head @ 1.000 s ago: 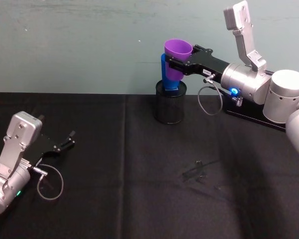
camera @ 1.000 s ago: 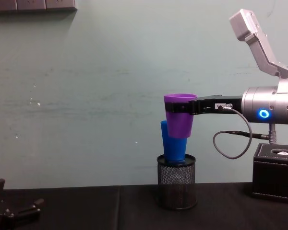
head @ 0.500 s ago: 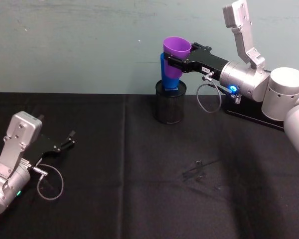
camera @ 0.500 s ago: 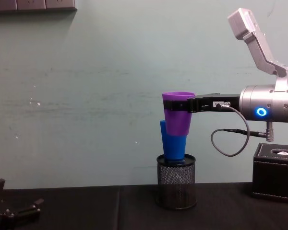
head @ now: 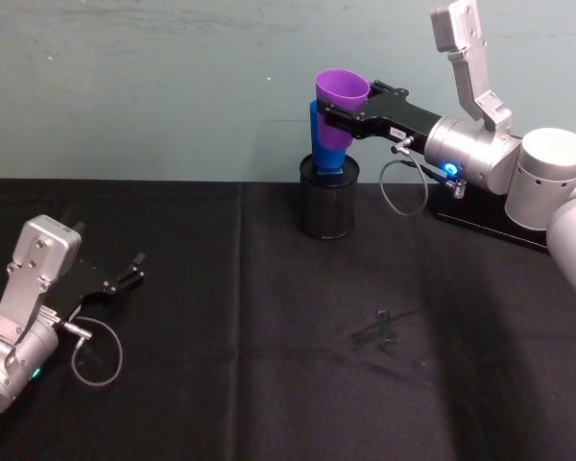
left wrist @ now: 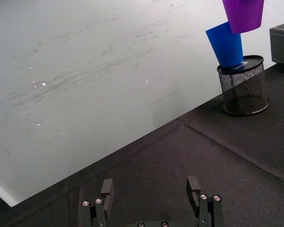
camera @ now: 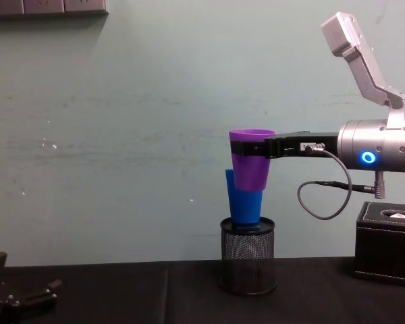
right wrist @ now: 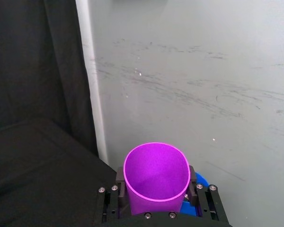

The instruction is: Pick up one cup with a gripper and tap it against the other cup.

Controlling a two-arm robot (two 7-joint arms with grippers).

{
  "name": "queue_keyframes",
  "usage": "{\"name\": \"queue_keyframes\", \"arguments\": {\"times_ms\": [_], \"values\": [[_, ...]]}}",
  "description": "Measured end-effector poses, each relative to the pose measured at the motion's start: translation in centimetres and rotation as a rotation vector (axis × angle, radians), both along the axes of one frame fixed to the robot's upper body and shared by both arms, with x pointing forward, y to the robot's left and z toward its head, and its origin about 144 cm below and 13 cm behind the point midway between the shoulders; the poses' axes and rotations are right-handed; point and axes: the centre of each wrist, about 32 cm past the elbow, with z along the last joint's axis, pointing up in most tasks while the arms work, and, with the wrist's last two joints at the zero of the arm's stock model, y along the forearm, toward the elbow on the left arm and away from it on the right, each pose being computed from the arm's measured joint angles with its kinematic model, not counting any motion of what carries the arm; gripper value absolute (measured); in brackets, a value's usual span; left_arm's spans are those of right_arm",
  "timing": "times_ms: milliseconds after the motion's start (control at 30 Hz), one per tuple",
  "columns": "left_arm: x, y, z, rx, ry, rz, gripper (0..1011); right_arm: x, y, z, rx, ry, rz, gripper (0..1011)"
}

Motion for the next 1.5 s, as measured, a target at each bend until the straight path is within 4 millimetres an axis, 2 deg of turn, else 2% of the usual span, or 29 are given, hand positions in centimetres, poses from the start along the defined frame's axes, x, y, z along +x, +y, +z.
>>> {"name": "queue_keyframes", "arguments": {"times_ms": [433, 867, 1133, 1500], "values": [[0.0, 0.0, 0.0, 0.0, 0.0, 0.0, 1011, -0.1, -0.1, -0.4, 0.002, 0.009, 0.013, 729], [0.0, 0.0, 0.0, 0.0, 0.0, 0.0, 1011, -0.9, -0.2, -0.6, 0.007, 0.01, 0.031, 729], [0.0, 0.0, 0.0, 0.0, 0.0, 0.0, 1011, -2.1, -0.1, -0.4, 0.002, 0.015, 0.049, 729], [0.0, 0.0, 0.0, 0.0, 0.0, 0.0, 1011, -4.8, 0.0, 0.2, -0.01, 0.019, 0.076, 729]]}}
